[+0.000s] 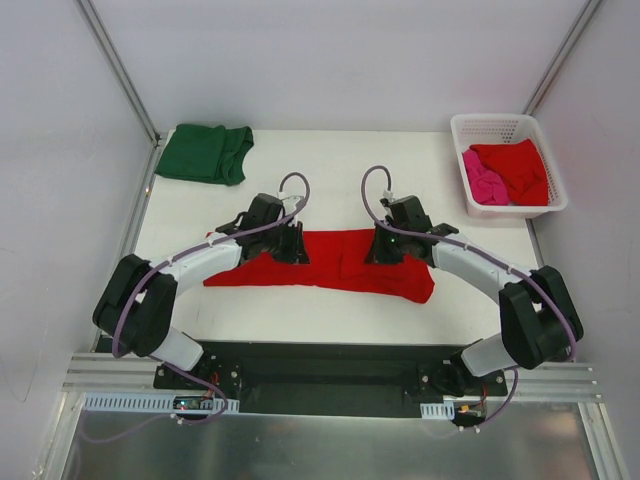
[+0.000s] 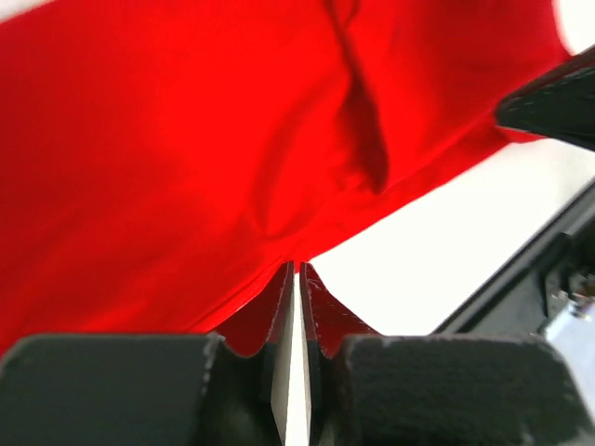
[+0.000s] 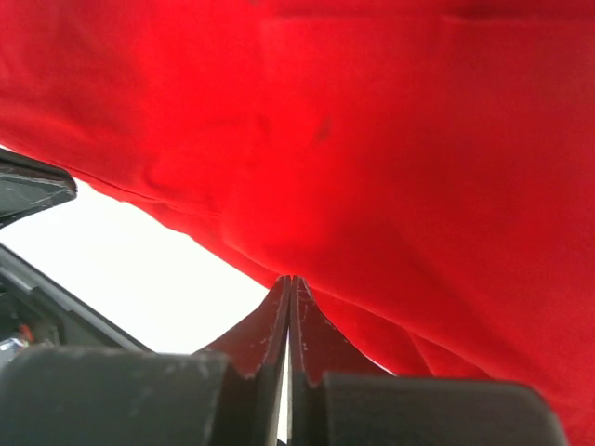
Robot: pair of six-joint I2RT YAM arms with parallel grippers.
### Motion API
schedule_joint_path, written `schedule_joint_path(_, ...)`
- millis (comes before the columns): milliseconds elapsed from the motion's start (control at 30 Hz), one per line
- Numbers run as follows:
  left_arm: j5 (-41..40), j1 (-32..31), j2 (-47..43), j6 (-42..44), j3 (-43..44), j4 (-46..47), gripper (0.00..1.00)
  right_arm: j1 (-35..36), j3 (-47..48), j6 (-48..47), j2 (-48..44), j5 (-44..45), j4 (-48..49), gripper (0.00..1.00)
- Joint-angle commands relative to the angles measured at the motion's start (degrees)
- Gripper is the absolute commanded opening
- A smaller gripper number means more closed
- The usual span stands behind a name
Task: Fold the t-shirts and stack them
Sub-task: Fold the tshirt
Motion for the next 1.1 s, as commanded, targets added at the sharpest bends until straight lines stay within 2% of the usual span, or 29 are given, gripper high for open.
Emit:
schedule_joint_path(0, 9.81, 2.85, -1.16, 1.13, 1.68, 2.25, 0.04, 0.21, 2.58, -1.12, 1.33, -3.40, 0.40, 0.01)
schedule_joint_path(267, 14.03, 4.70, 3.23, -1.68, -1.92, 6.12, 0.01, 0.30, 1.70, -0.59, 3.62, -2.26, -0.12, 0.01)
schedule_joint_path(433, 12.10, 4.79, 2.44, -2.48, -4.47, 7.00, 0.01, 0.21, 1.18, -0.95, 3.53, -1.55, -0.91, 0.01)
schedule_joint_path(733, 12.01, 6.11, 2.97, -2.39, -2.11, 7.18, 0.01, 0.47, -0.49, -0.95, -5.25, -1.38, -8.29, 0.01)
schedule_joint_path(933, 4.29, 6.72, 3.67, -1.60, 1.67, 7.09, 0.00, 1.00, -6.20, -2.09, -11.22, 0.82, -10.41, 0.01)
schedule_joint_path(1067, -2.04, 8.92, 5.95, -1.33, 4.74, 4.99, 0.00, 3.28, -8.40, -2.27, -11.15, 2.22, -9.79, 0.01)
